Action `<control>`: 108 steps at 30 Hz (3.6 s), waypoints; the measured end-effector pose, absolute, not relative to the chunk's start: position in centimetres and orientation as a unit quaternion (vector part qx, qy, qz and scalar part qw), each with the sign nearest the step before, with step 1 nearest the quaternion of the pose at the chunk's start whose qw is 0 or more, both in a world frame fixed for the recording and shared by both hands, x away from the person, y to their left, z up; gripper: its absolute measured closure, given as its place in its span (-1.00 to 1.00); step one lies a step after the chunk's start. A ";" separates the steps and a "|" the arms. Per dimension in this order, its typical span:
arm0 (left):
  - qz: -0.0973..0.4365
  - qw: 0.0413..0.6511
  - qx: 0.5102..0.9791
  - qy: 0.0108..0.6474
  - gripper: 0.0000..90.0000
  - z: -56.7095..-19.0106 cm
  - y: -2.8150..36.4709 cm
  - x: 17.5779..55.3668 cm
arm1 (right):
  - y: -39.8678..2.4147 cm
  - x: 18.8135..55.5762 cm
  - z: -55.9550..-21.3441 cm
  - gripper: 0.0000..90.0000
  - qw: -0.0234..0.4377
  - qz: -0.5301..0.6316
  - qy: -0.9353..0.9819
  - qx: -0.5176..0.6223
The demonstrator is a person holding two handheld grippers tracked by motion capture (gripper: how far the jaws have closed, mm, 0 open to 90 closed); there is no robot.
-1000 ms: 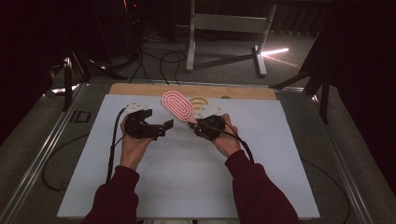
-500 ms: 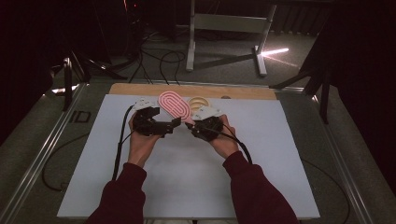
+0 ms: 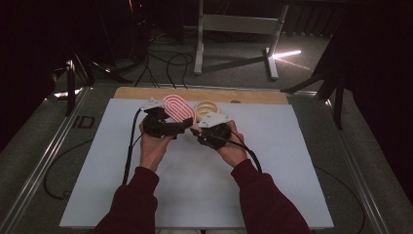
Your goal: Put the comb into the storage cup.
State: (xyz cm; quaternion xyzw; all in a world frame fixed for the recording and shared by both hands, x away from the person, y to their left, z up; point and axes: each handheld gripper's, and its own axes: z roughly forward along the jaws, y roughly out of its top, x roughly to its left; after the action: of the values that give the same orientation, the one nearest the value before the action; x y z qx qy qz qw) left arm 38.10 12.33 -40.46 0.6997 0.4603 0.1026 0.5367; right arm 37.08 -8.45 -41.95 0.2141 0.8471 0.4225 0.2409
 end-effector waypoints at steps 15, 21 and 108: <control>0.081 0.550 0.685 0.470 0.01 -40.3 12.6 38.5 | -8.2 36.6 -41.8 0.56 0.243 0.435 0.843 0.204; 0.076 0.554 0.688 0.462 0.14 -40.3 12.4 38.4 | -8.2 36.8 -42.0 0.56 0.240 0.433 0.844 0.205; 0.119 0.593 0.659 0.448 0.41 -37.3 14.2 38.4 | -22.6 31.5 -45.6 -0.76 0.253 0.460 0.766 0.371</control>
State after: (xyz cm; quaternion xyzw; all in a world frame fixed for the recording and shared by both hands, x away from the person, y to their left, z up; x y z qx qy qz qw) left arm 38.40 14.16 -37.31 0.6586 0.4482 0.1193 0.5925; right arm 31.51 -22.60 -45.65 0.3714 0.7657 0.4602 0.2529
